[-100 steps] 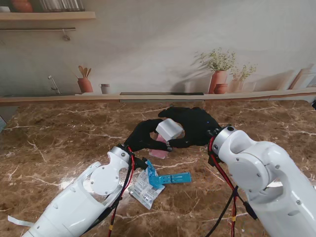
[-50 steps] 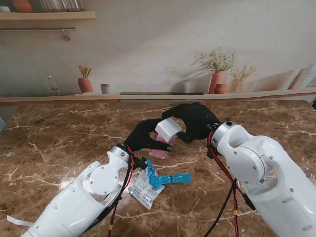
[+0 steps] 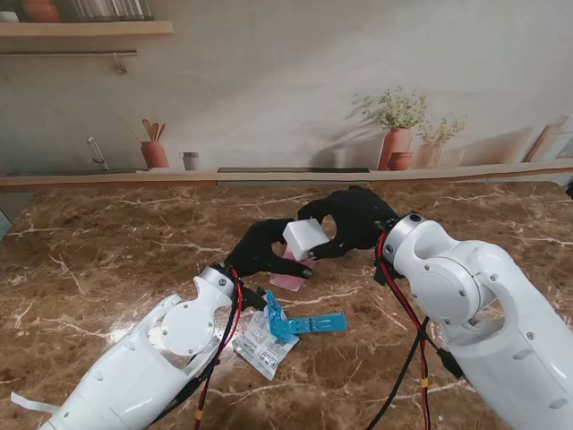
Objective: Fill the seasoning bottle
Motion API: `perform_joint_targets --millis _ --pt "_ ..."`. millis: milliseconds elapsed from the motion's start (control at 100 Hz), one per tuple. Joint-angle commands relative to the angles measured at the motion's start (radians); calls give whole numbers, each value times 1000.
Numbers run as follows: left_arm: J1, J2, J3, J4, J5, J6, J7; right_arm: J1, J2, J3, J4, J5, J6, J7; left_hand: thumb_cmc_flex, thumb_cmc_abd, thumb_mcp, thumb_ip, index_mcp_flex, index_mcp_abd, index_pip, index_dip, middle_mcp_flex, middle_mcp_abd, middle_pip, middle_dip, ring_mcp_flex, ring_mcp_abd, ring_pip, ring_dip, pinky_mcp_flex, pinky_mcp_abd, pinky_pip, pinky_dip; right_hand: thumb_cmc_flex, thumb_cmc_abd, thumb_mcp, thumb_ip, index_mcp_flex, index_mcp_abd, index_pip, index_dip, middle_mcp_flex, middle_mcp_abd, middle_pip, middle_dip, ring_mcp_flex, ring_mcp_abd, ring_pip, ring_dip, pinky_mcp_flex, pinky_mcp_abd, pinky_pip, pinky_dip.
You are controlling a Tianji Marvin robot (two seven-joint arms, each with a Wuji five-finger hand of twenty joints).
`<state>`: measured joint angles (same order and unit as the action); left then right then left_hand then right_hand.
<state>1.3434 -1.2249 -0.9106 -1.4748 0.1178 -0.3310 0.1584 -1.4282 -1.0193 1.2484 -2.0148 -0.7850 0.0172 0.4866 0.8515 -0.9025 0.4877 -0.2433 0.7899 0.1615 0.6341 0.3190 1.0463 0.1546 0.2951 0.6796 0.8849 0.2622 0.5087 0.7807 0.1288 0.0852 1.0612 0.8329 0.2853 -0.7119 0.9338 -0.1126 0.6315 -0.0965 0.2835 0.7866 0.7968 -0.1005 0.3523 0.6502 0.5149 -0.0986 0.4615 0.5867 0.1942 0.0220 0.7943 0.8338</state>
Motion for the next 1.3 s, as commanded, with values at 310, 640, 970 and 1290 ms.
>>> perform_joint_targets --millis 310,640,970,1290 --pt "-6 -5 -1 -9 1 -9 14 3 -18 -95 25 -179 101 -66 186 440 352 26 166 -246 174 33 75 -78 59 24 62 -49 95 26 5 -57 28 25 -253 178 -127 80 405 -84 343 17 329 -9 144 78 325 45 201 138 213 27 326 120" --pt "-1 -6 -1 -12 3 -8 20 16 -30 -158 18 -375 176 -110 185 439 355 25 165 -244 174 33 77 -76 59 24 66 -48 93 26 6 -59 29 25 -354 254 -89 119 646 -103 522 -42 550 19 230 81 491 66 333 152 319 43 539 67" --pt "6 -5 -10 -18 10 -4 25 3 -36 -172 7 -435 182 -152 184 435 357 24 168 -238 168 27 76 -71 58 23 64 -45 92 25 5 -55 29 26 -397 304 -100 156 464 -94 404 -157 421 4 104 13 418 55 203 79 281 27 460 -24" --pt "8 -11 -42 18 26 0 63 -125 -42 -70 -47 -360 160 -260 164 406 378 26 170 -253 148 -10 72 -94 23 -35 50 -72 26 -2 -2 -60 0 7 -448 415 -148 162 -135 -30 -58 -230 -132 6 -200 -254 109 31 -297 -200 90 21 -114 -263"
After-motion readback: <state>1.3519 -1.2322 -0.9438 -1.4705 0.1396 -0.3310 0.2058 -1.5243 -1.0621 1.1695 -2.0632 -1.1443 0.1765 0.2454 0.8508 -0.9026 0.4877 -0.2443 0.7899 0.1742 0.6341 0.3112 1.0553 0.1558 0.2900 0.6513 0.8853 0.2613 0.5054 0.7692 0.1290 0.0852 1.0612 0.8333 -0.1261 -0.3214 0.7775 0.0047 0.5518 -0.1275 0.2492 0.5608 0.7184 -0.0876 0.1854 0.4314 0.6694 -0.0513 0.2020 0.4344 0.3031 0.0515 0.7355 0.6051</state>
